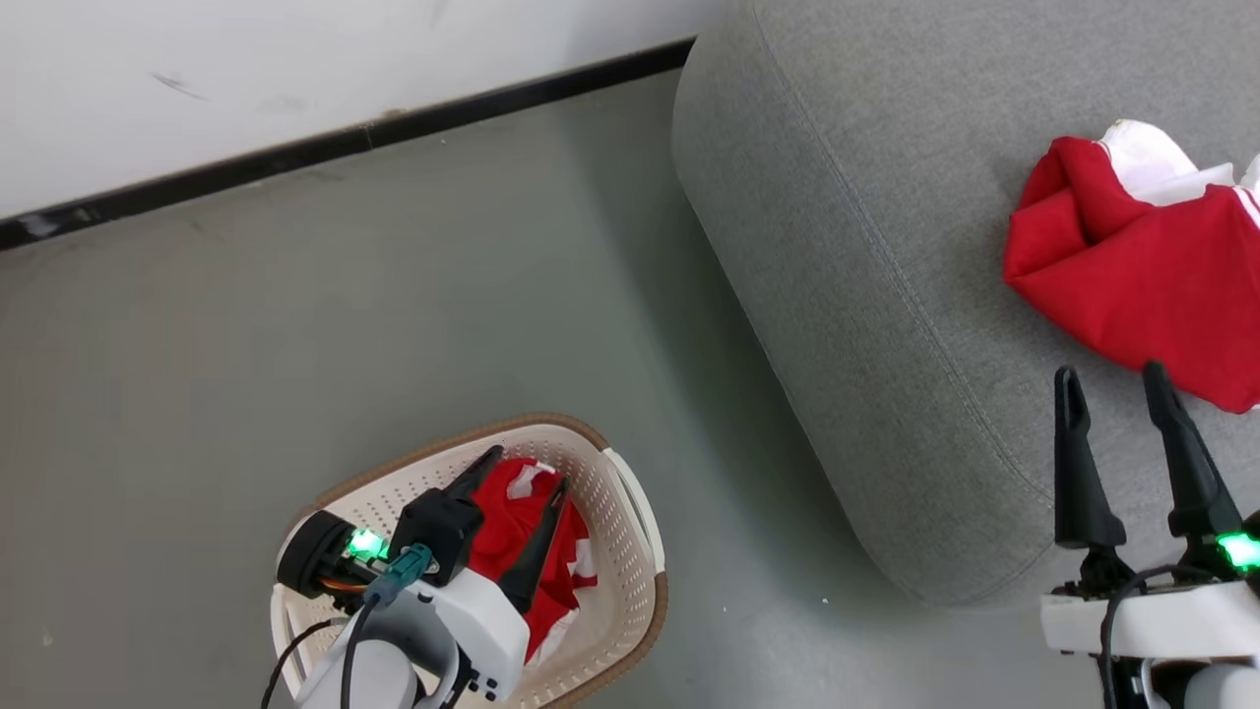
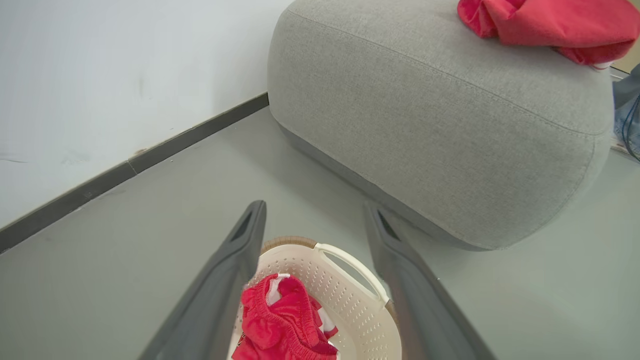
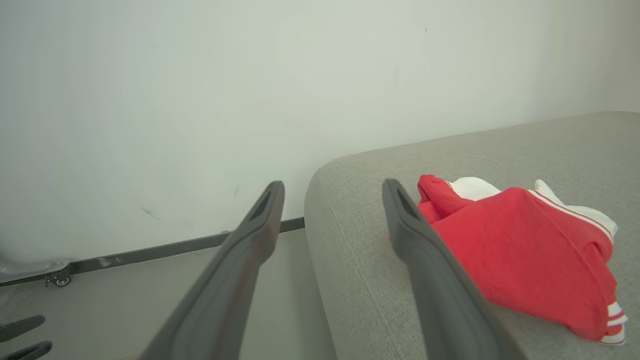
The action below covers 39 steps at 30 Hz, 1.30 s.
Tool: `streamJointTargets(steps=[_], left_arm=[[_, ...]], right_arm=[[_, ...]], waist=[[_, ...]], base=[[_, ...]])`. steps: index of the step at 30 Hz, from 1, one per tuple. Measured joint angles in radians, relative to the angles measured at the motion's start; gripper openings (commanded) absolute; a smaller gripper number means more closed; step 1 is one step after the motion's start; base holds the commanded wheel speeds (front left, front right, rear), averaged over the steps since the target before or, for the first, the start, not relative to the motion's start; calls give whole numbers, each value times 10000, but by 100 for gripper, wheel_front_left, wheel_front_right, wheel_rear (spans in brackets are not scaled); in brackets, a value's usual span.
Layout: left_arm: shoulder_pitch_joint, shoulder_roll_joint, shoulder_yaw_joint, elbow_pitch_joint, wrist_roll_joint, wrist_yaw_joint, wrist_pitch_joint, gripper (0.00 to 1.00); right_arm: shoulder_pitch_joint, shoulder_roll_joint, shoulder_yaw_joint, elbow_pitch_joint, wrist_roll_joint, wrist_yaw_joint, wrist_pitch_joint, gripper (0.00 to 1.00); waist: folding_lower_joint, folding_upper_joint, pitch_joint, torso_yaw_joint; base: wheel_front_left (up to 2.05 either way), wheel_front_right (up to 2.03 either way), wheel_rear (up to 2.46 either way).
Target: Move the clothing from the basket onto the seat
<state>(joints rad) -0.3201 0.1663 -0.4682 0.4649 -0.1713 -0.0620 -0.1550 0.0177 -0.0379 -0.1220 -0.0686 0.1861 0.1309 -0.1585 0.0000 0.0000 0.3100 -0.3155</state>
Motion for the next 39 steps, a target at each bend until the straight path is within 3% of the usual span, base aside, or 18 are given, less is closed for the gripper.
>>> streamJointTargets(steps=[23, 39], left_arm=[[-1350, 253, 75, 2098, 286, 6, 230, 100], [-2343, 456, 159, 3214, 546, 274, 334, 100]], right_arm=[[-1456, 4, 109, -182, 546, 0, -397, 100], [-2300, 6, 330, -17, 976, 0, -631, 100]], waist=[[0, 0, 2156, -573], [0, 0, 3465, -971]], base=[[0, 0, 0], [0, 0, 0]])
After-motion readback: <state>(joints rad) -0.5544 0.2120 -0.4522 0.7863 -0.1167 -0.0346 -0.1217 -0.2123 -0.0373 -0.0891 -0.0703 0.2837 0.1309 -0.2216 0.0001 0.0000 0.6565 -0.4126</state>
